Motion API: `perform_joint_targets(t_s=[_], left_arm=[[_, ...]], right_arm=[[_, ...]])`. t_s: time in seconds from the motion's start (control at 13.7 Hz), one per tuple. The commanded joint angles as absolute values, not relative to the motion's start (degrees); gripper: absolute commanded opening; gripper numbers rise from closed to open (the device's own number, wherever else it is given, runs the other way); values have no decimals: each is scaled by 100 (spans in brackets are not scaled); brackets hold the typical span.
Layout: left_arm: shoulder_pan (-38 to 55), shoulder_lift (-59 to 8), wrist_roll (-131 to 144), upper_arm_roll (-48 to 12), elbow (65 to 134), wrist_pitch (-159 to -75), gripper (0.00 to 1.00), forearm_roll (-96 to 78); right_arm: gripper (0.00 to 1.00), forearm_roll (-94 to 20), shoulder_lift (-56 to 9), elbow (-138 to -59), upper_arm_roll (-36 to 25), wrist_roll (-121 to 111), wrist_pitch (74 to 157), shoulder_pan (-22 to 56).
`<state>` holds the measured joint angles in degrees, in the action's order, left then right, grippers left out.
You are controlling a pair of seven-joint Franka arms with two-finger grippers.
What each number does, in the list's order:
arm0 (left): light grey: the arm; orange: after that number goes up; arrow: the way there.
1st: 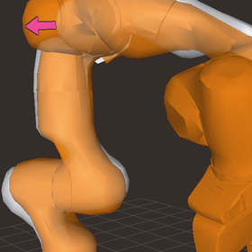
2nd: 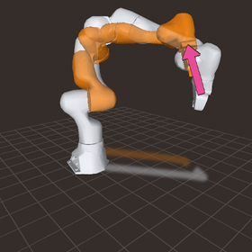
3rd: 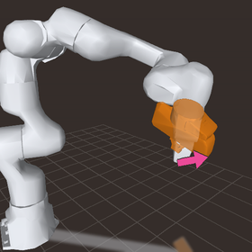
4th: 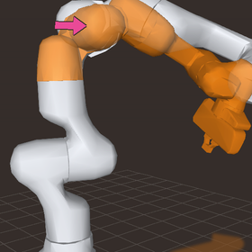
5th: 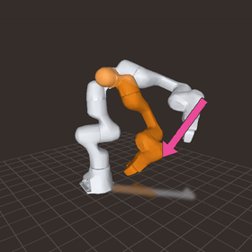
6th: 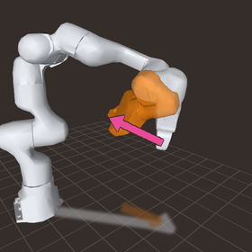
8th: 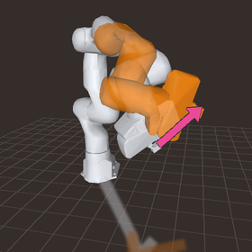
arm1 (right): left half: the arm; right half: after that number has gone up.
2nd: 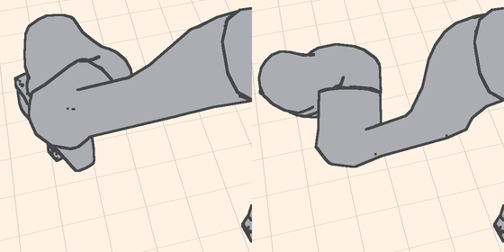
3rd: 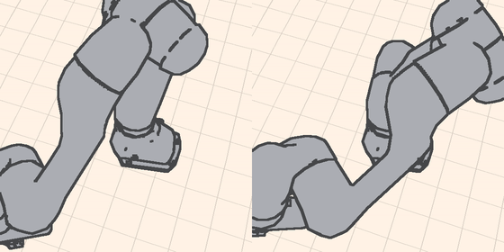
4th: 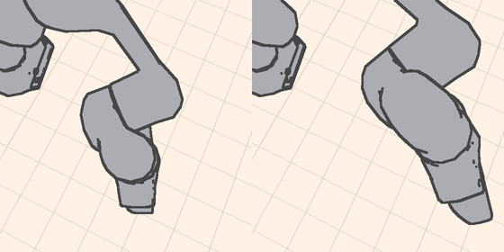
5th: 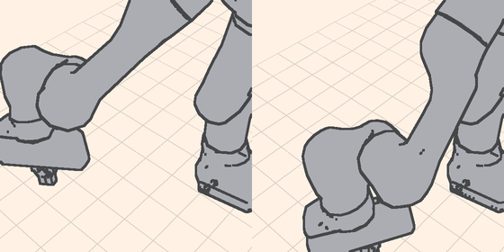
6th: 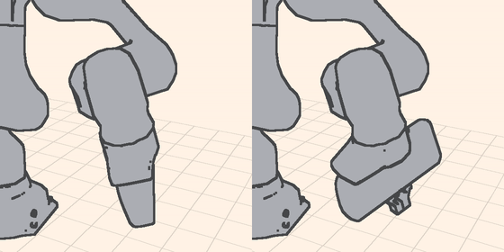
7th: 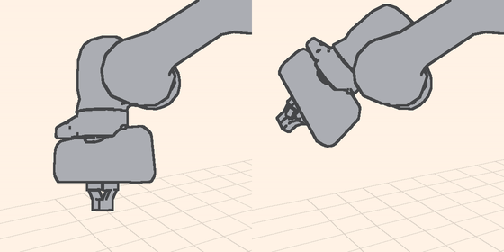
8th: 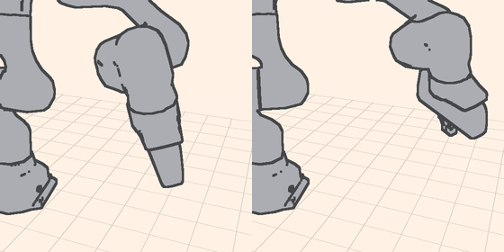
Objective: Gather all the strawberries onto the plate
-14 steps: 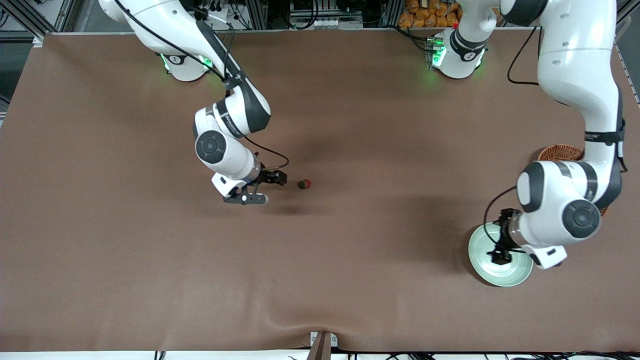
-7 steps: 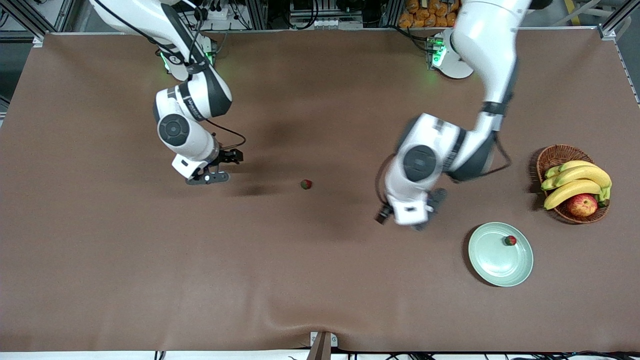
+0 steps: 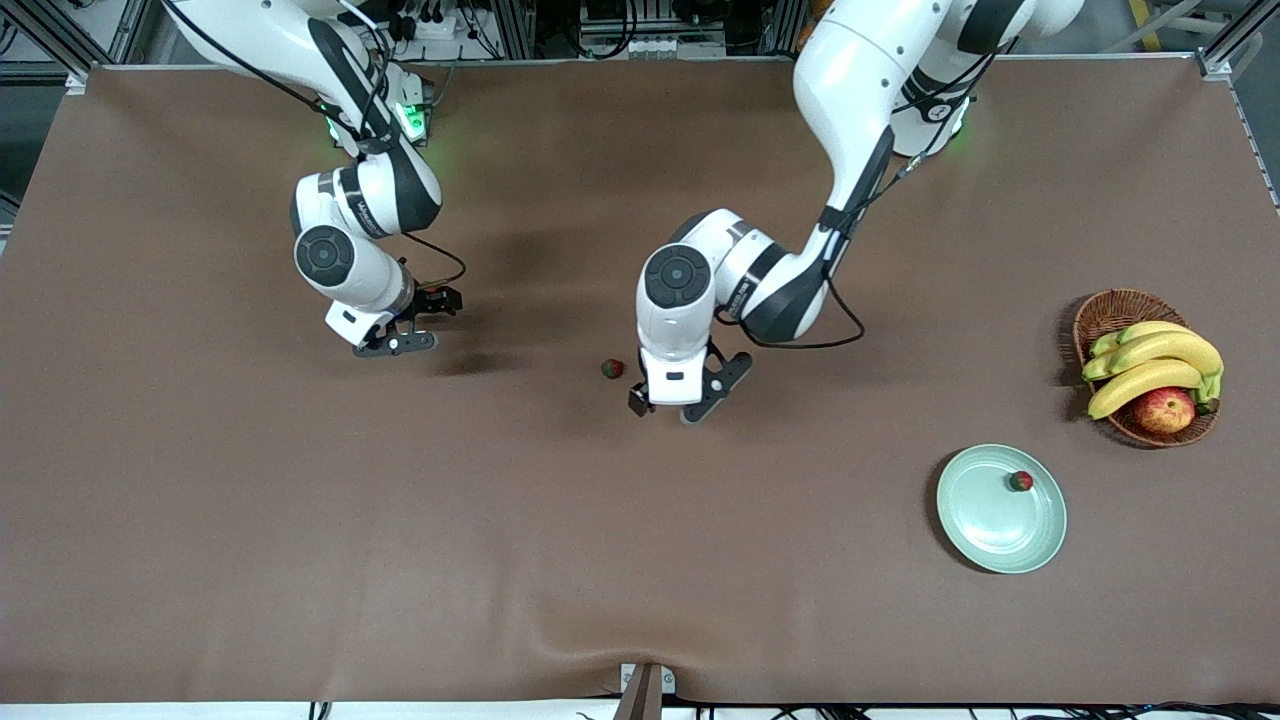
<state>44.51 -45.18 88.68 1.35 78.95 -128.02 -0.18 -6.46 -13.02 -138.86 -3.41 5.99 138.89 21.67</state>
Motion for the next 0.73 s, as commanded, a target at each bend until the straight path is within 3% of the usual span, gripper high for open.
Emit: perform_joint_targets(t_s=[0.0,0.29,0.66], left_arm=[[4772,-4877,9289,220,7586,-13156,100,79],[4948,-5273,10622,202,7190,-13315,100,70],[5045,-5449,12539,193,7189,-13684,100,62]], right_arm=[[100,-510,-1046,-14282,-255,554,13948,2021],[93,-519,-1116,-14387,-246,562,13922,2030],[75,-545,-1186,-14405,-237,615,13834,2048]])
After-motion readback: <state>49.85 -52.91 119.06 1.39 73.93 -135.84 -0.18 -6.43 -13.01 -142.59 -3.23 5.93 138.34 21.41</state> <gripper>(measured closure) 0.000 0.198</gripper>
